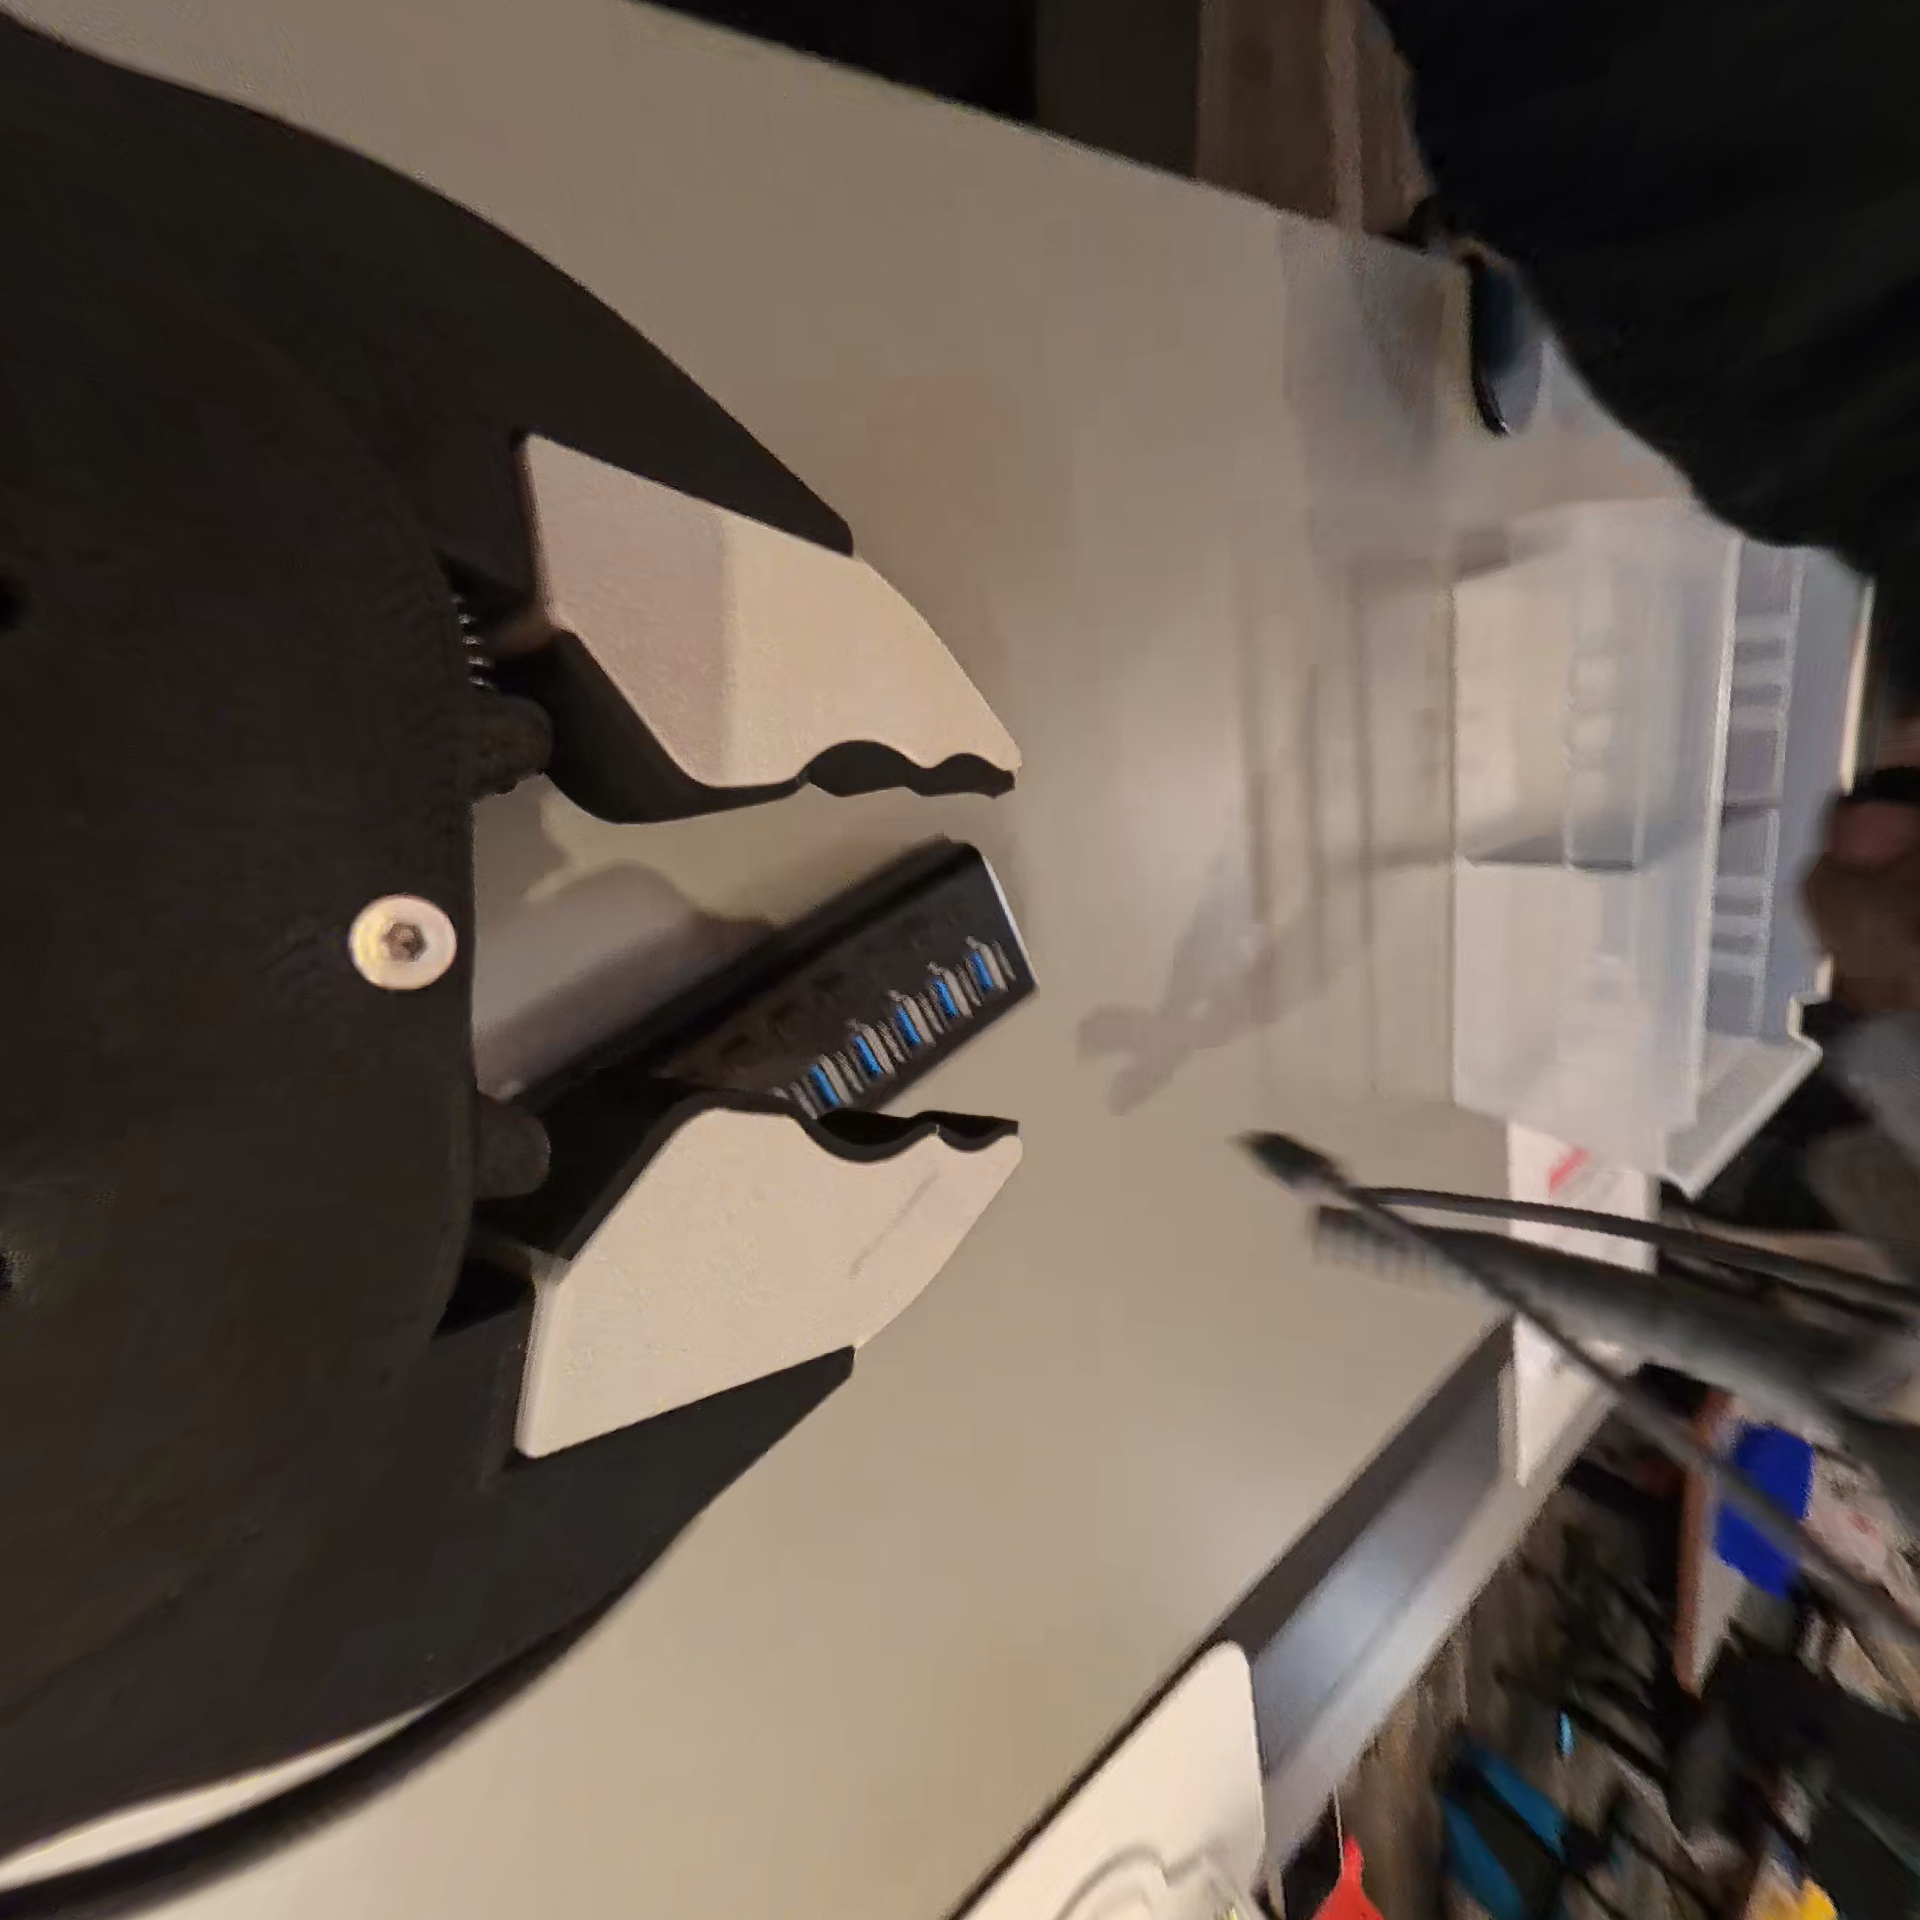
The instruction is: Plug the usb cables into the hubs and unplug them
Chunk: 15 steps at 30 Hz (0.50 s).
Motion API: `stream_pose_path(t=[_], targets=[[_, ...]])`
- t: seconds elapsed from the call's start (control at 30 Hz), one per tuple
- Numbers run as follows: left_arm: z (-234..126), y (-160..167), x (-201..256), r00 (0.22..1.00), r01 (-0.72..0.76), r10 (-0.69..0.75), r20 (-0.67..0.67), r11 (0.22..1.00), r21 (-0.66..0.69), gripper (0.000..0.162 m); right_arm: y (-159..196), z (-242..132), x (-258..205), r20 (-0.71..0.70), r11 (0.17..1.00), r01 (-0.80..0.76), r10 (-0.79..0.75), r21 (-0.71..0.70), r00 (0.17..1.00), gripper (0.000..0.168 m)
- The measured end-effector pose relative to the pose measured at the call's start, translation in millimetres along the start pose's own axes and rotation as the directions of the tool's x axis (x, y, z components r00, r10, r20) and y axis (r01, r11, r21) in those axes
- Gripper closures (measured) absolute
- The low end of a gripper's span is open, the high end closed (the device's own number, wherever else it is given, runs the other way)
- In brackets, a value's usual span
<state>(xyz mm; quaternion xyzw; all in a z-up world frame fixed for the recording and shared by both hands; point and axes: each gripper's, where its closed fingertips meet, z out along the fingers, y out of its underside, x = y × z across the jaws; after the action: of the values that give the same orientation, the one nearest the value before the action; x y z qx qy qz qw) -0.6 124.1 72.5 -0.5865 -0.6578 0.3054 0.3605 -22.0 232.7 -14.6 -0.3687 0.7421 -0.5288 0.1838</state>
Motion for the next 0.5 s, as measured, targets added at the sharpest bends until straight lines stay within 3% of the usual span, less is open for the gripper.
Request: stream_pose_path(t=[0.2, 0.5], targets=[[46, 9, -5, 0.995, -0.099, 0.096, 0.023, 0.987, 0.130, 0.152, -11, 32, 20, -0.092, 0.998, -0.058, 0.056, -0.009, 0.994, 0.112], [49, 21, -23, 0.998, -0.005, -0.015, 0.057, 0.945, 0.327, 0.152, 0, 55, 38, -0.224, 0.998, 0.023, -0.035, -0.056, 0.974, 0.113]])
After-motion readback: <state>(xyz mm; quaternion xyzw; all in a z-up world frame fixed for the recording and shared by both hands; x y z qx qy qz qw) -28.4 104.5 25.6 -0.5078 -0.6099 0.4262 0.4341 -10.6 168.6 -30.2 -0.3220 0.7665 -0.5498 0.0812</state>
